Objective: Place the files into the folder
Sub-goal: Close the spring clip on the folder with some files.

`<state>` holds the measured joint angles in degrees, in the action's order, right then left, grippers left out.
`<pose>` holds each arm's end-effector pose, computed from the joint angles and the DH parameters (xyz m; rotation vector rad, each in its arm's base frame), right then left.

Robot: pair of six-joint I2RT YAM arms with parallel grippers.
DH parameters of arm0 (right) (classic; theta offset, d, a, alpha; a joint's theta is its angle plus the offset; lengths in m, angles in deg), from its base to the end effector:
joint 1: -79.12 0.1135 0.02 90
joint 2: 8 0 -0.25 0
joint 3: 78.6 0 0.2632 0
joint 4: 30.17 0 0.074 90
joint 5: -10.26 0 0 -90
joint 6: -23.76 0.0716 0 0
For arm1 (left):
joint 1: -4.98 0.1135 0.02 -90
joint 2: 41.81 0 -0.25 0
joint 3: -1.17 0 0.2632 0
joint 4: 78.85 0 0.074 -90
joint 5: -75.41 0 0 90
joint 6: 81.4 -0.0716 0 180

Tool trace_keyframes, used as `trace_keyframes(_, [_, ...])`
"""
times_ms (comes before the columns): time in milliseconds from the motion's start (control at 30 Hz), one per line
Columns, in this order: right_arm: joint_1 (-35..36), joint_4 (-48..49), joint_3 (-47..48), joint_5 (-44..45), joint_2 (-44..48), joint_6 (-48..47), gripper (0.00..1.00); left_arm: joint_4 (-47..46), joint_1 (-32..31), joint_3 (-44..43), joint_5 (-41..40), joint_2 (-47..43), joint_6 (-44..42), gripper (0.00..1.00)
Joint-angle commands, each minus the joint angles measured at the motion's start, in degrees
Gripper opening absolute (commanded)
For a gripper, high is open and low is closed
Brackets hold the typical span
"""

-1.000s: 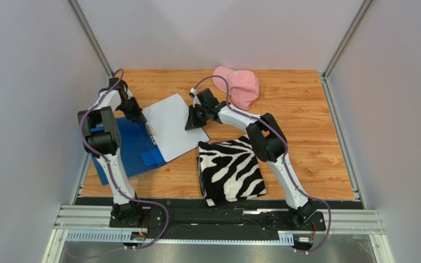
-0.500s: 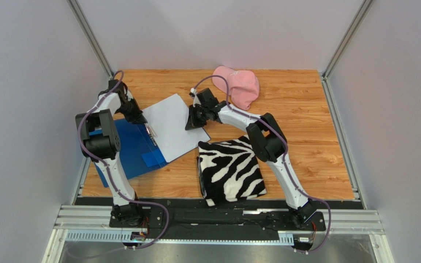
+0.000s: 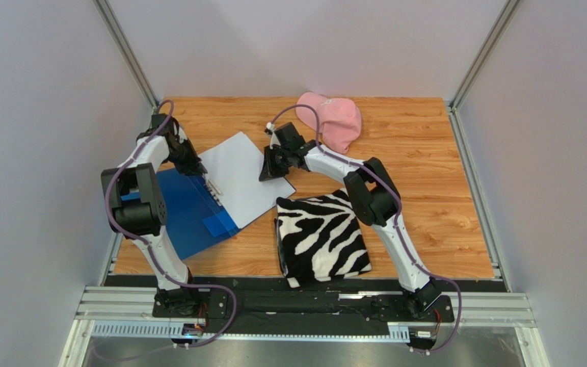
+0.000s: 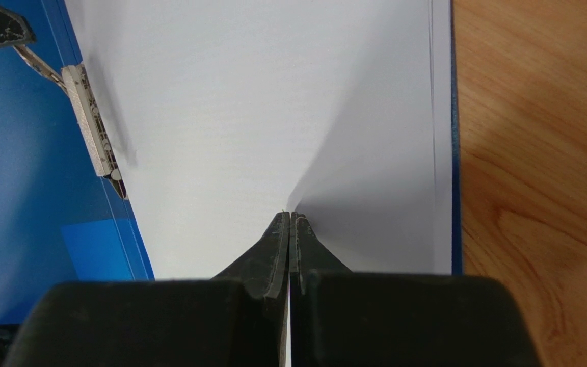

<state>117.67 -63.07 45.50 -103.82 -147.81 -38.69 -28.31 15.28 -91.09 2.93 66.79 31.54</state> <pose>0.4170 0.3697 0.0990 -0.4543 2.5489 0.9930 0.4055 0.0518 0.1455 -0.6998 2.6459 -0.4806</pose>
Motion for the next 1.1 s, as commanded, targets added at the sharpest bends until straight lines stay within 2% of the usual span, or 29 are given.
trace_keyframes(0, [0.39,-2.42,1.06,2.19,-1.87,-1.01,0.00,-2.29,-2.39,2.53,3.49,-6.02,2.37,0.21])
trace_keyframes(467, [0.39,-4.26,2.02,2.45,-2.40,-0.66,0.00,-3.88,-4.59,10.00,4.81,-11.91,2.11,0.24])
trace_keyframes(800, [0.48,-4.80,3.08,2.54,-3.01,-0.31,0.00,-3.18,-6.96,12.46,5.86,-13.76,-0.18,0.29])
trace_keyframes(1067, [0.48,-4.80,2.55,2.72,-2.84,-0.22,0.00,-4.14,-8.81,18.09,6.83,-17.10,0.44,0.33])
